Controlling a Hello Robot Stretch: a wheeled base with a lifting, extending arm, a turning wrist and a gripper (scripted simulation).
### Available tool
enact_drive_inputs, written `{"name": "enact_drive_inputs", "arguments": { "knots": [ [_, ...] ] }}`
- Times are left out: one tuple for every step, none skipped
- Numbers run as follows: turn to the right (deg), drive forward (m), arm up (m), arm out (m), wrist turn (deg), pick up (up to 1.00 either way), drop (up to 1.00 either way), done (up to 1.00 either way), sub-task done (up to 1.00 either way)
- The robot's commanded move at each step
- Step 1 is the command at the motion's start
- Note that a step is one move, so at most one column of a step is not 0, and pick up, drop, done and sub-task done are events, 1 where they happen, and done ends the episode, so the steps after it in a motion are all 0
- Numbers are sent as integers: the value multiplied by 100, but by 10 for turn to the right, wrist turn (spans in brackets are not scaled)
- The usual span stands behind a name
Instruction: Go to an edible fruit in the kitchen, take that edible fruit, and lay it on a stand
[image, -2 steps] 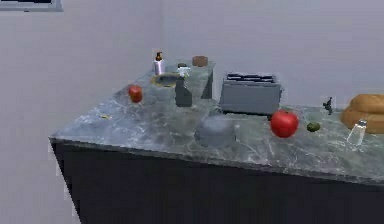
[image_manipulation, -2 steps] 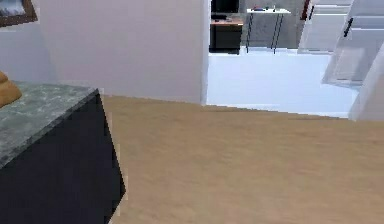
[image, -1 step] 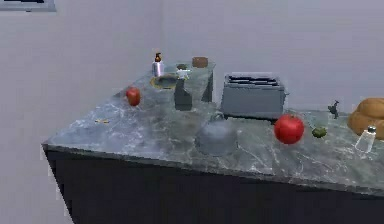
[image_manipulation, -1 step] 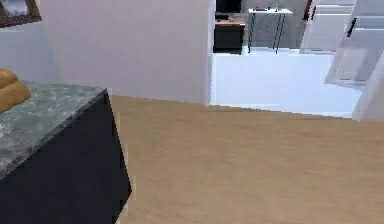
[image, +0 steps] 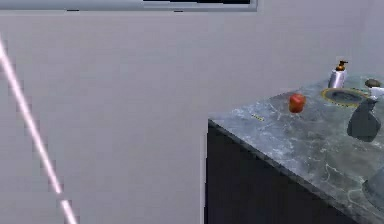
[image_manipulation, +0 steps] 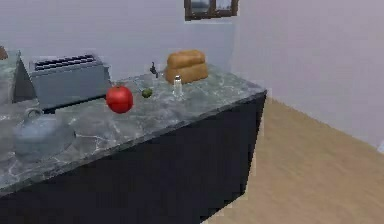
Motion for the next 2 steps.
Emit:
{"name": "enact_drive_inputs", "arguments": {
  "knots": [
    [-450, 0, 0, 0, 0, 0, 0, 0, 0],
    [-150, 0, 0, 0, 0, 0, 0, 0, 0]
  ]
}}
